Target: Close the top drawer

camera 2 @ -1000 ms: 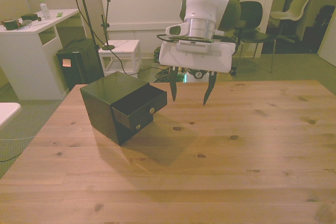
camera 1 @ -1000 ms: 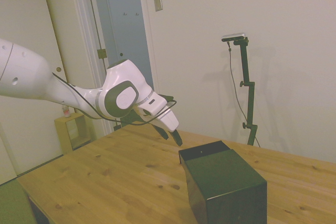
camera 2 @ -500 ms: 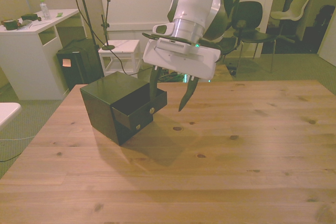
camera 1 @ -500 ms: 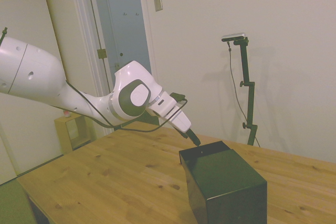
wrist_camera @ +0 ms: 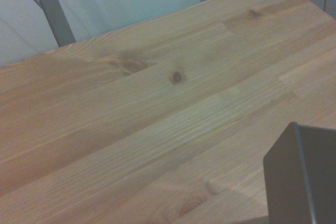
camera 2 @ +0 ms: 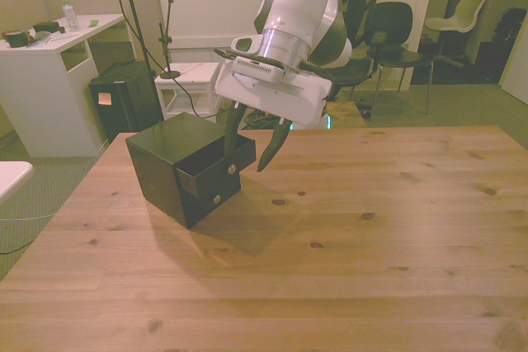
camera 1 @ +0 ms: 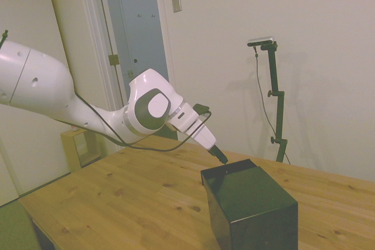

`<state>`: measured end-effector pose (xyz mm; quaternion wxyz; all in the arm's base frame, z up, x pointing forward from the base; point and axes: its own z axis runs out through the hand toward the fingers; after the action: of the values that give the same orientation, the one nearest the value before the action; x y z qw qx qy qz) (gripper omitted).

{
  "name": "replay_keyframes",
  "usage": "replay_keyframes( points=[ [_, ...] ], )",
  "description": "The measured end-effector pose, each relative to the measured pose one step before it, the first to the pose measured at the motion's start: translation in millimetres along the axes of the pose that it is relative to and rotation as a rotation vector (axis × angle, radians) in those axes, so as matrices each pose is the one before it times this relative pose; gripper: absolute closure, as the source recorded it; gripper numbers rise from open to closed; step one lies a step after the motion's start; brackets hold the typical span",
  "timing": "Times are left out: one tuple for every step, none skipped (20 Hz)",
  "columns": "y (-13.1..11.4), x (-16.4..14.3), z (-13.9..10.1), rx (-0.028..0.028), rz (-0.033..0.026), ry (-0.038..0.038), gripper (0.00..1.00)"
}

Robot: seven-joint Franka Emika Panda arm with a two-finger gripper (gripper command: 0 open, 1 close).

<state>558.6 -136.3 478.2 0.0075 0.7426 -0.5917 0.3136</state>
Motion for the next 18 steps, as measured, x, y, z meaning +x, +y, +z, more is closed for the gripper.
replay_keyframes(
  points=[
    [-0.33, 0.54, -0.27, 0.00083, 0.00062, 0.00077, 1.0],
    [-0.27, 0.33, -0.18, 0.0006, 0.00052, 0.0005, 1.0],
    [-0.21, 0.37, -0.15, 0.00049, 0.00069, 0.00051, 1.0],
    [-0.22, 0.48, 0.03, 0.00029, 0.00069, 0.00057, 1.0],
    [-0.66, 0.53, 0.0, 0.00086, 0.0006, 0.00079, 1.0],
    [-0.43, 0.25, 0.46, -0.0001, 0.00024, 0.00036, 1.0],
    [-0.21, 0.25, 0.79, -0.00076, 0.00029, 0.00031, 1.0],
    [-0.31, 0.23, 0.67, -0.00051, 0.00004, 0.00063, 1.0],
    [-0.13, 0.55, 0.65, -0.00068, 0.00053, 0.00133, 1.0],
    [0.49, 0.59, 0.84, -0.00153, -0.00068, 0.00225, 1.0],
    [0.68, 0.62, 0.82, -0.00172, -0.00129, 0.00461, 1.0],
    [0.58, 0.71, 0.46, -0.00127, 0.00005, 0.00379, 1.0],
    [0.5, 0.67, 0.36, -0.00085, 0.00045, 0.00229, 1.0],
    [0.38, 0.48, 0.22, -0.00044, 0.0009, 0.00222, 1.0],
    [0.5, 0.41, 0.34, -0.00078, 0.00253, 0.00192, 1.0],
    [0.58, 0.44, 0.41, -0.00119, 0.00314, 0.00084, 1.0],
    [0.67, 0.3, 0.5, -0.00142, 0.00235, 0.00001, 1.0],
    [0.58, 0.26, 0.43, -0.00121, 0.00218, 0.00009, 1.0]
  ],
)
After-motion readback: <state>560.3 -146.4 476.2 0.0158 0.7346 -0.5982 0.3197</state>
